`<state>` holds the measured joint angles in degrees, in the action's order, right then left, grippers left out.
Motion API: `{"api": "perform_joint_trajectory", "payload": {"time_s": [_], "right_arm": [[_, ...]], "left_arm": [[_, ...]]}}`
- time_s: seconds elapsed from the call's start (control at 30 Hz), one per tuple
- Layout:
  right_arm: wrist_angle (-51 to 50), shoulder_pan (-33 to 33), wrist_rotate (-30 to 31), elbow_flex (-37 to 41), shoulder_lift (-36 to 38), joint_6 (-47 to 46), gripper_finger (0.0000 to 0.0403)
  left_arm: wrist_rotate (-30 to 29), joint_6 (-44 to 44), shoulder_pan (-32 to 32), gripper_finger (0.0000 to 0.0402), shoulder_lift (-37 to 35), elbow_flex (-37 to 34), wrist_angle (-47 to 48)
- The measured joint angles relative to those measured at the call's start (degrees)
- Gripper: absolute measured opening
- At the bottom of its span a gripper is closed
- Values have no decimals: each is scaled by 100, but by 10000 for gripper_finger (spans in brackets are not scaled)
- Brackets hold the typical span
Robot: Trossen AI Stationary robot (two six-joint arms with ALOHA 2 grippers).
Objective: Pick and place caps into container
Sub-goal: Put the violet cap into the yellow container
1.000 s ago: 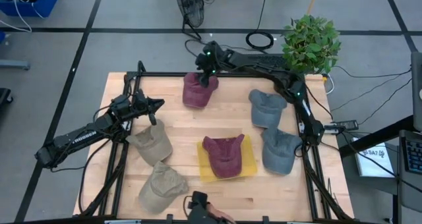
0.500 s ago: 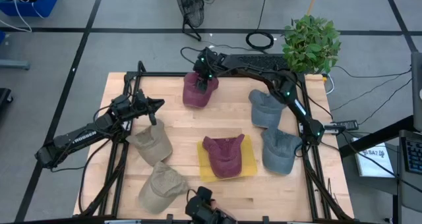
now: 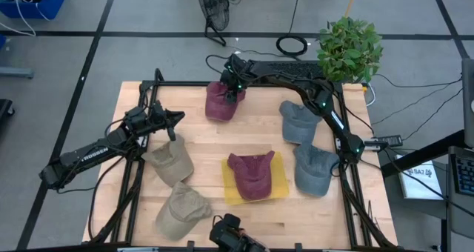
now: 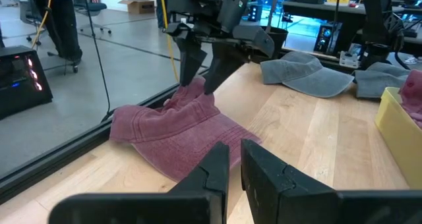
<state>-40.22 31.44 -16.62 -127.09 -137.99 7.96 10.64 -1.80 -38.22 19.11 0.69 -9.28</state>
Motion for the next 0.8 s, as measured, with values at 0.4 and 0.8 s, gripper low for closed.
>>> {"api": "perform_joint_trajectory", "payload": {"time_s": [0.4,0.8], "right_arm": [[-9,-42,13,9,-254,134,242],[-113,-54,121,2,-315,405,143]], "left_arm": [[3,1,1,47,0,0,21],[-2,57,9,47,-2,0,-2]]}}
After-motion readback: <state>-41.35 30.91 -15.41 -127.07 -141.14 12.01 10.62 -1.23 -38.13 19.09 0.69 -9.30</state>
